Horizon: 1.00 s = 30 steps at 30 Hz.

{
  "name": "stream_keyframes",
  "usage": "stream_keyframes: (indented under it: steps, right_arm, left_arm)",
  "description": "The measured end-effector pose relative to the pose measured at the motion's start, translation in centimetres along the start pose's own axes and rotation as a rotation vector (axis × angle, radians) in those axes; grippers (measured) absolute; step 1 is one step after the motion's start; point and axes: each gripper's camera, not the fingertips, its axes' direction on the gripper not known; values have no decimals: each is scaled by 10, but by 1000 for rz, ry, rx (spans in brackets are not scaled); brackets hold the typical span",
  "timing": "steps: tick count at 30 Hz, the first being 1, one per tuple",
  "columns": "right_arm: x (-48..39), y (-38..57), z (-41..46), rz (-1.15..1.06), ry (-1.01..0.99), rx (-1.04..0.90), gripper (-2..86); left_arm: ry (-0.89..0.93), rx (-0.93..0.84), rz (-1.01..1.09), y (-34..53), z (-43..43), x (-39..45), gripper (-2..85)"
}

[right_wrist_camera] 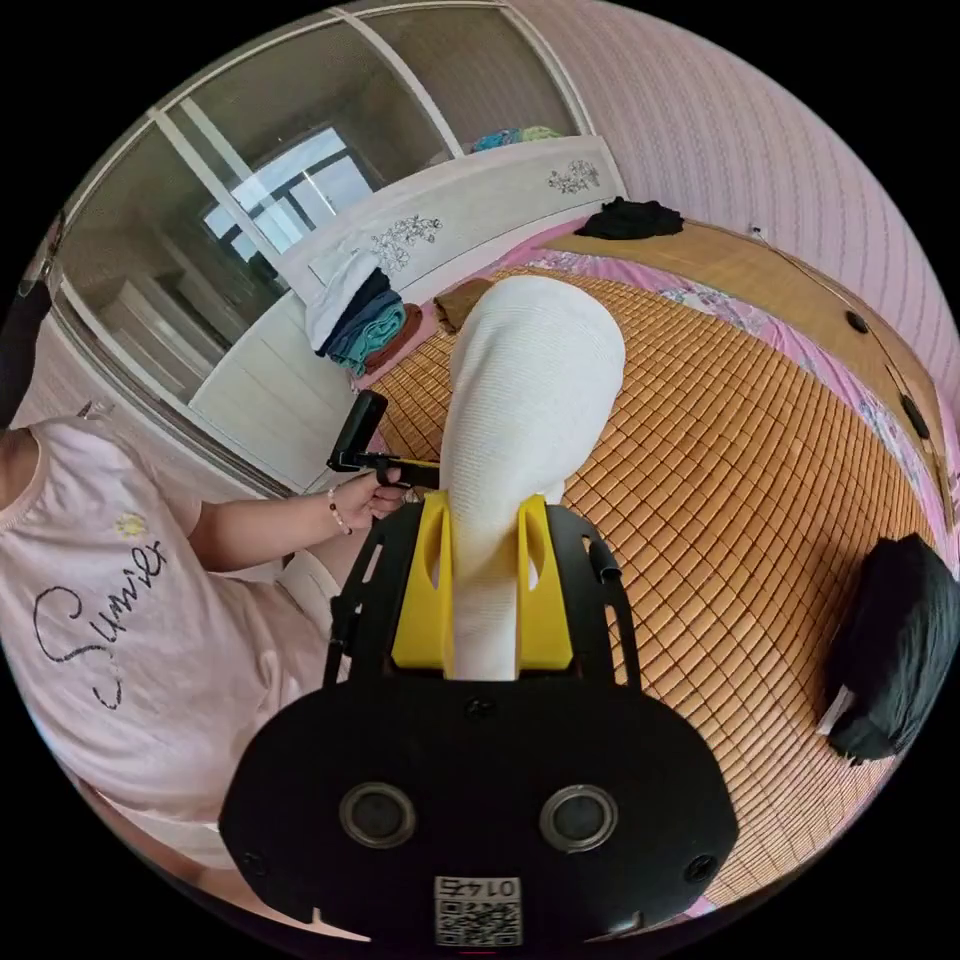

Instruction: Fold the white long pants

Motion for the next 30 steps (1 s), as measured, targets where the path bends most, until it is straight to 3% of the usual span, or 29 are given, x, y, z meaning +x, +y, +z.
stream_keyframes:
  steps: [3,7,12,16,19,20,22,24,28,30]
  right_arm:
    - [-53,-79,8,-283,-52,-25,96]
    - [-88,-182,37,-485,-209,-36,98]
    - [-106,-358,106,-592,-309,-89,106]
    - [-106,-490,169,-546,-175,-91,116]
    - [-107,-569,251,-413,117,-131,89]
    - [-105,-577,292,-343,139,-199,87]
    - [-106,-565,356,-318,57,-329,85]
    - [-122,-535,421,-405,41,-455,77]
    - [-140,-514,445,-529,72,-504,80]
    - [-139,-492,418,-500,-9,-405,73]
  left_arm:
    - [-24,307,-28,34,-80,3,110]
    - [-216,632,-41,60,-181,16,111]
    - [-424,830,-106,19,-251,1,112]
    - [-589,943,-232,-68,-296,-38,121]
    - [-796,934,-398,-132,-313,-97,116]
    - [-846,899,-437,-144,-313,-112,114]
    - [-1079,627,-532,-182,-296,-174,74]
    - [-1203,575,-513,-186,-288,-193,53]
    - [-1136,652,-421,-169,-280,-180,52]
    - [-1082,695,-382,-149,-273,-163,51]
